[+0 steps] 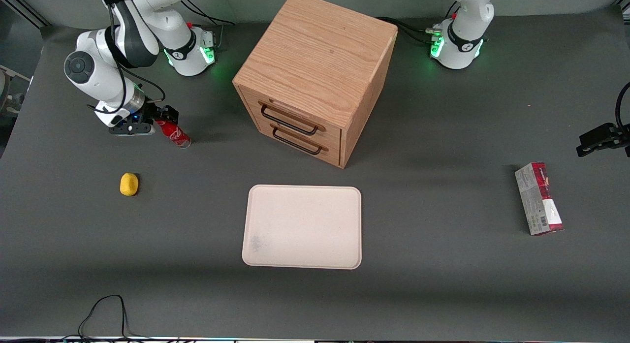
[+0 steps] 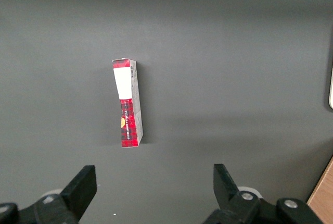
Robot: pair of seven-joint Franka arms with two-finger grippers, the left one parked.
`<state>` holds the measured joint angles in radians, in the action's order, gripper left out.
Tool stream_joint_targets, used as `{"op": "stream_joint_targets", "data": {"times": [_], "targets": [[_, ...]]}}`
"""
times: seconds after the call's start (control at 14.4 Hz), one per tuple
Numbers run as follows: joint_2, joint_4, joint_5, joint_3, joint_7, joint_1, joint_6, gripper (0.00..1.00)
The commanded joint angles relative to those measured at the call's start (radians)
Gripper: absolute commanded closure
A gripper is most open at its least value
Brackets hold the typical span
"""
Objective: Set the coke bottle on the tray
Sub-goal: 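Close the right gripper around the red Coca-Cola bottle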
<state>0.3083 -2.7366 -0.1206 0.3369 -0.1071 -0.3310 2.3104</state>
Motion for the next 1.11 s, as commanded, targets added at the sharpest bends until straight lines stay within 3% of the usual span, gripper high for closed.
{"op": "stream_joint_targets", "data": {"times": [0.0,0.14,0.35,0.49,0.69,1.04], "targets": [[0.014,-0.002,-0.011,0.010,0.007,-0.010,-0.017,0.55],[0.011,0.000,-0.010,0.010,0.006,-0.010,-0.017,0.76],[0.008,0.008,-0.005,0.008,0.004,-0.010,-0.019,0.95],[0.003,0.044,-0.004,0.001,0.001,-0.010,-0.046,1.00],[-0.001,0.150,0.003,-0.030,-0.013,-0.010,-0.113,1.00],[-0.128,0.504,0.099,-0.143,-0.013,-0.008,-0.342,1.00]]}}
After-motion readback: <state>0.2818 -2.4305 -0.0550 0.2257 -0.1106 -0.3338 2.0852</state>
